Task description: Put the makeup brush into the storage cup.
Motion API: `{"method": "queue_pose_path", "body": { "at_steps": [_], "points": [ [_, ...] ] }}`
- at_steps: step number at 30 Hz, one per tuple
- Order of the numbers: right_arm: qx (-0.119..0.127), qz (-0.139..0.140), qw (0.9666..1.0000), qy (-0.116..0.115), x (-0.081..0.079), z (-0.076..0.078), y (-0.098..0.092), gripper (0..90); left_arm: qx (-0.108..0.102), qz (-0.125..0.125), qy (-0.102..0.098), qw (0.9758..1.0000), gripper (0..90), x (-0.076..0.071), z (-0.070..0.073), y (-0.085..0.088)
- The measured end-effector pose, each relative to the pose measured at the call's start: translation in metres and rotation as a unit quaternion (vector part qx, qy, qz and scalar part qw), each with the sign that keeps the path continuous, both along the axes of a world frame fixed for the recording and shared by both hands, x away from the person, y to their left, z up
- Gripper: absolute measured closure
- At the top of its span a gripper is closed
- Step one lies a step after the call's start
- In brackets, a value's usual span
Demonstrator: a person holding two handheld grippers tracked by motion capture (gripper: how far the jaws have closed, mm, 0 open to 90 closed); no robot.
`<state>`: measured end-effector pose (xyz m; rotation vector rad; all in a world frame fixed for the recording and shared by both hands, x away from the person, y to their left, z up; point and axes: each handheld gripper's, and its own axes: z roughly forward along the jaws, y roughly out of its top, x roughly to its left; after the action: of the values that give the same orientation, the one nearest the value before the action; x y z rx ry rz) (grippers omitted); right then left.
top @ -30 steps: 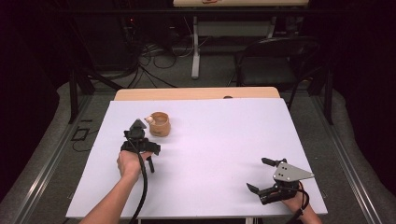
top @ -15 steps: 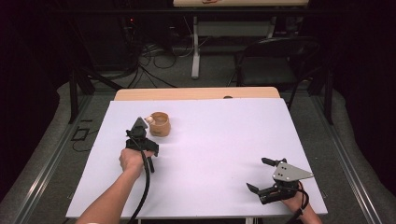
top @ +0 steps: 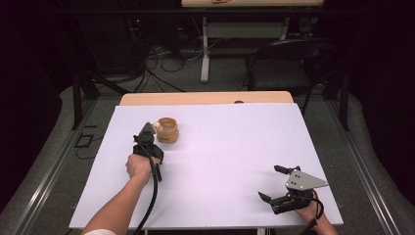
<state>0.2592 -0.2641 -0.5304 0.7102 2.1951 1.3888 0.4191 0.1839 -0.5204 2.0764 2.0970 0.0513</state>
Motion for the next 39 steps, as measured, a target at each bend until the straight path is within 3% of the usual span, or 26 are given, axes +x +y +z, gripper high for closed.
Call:
{"method": "queue_pose_path", "body": {
  "at_steps": [11, 22, 23, 30, 33, 39],
  "points": [
    [0.000, 0.000, 1.0000, 0.000, 0.000, 0.000, 0.000, 0.0, 0.010, 0.001, 0.001, 0.9999, 77.9, -0.005, -0.005, 0.002],
    [0.003, 0.000, 1.0000, 0.002, -0.001, 0.000, 0.000, 0.0, -0.003, -0.002, -0.024, 0.9997, 79.2, -0.013, -0.005, 0.007],
    [0.002, 0.000, 1.0000, 0.002, -0.001, 0.000, 0.000, 0.0, -0.009, 0.008, -0.036, 0.9993, 79.2, -0.015, -0.006, 0.010],
    [0.002, -0.001, 1.0000, 0.002, -0.001, 0.000, 0.000, 0.0, -0.022, 0.021, -0.068, 0.9972, 79.2, -0.023, -0.002, 0.020],
    [0.002, 0.000, 1.0000, -0.002, 0.000, 0.000, -0.001, 0.0, -0.033, 0.028, -0.096, 0.9944, 79.2, -0.029, 0.004, 0.023],
    [0.002, -0.002, 1.0000, -0.001, -0.001, 0.001, -0.001, 0.0, -0.041, 0.027, -0.124, 0.9911, 79.2, -0.034, 0.009, 0.025]
  ]
}}
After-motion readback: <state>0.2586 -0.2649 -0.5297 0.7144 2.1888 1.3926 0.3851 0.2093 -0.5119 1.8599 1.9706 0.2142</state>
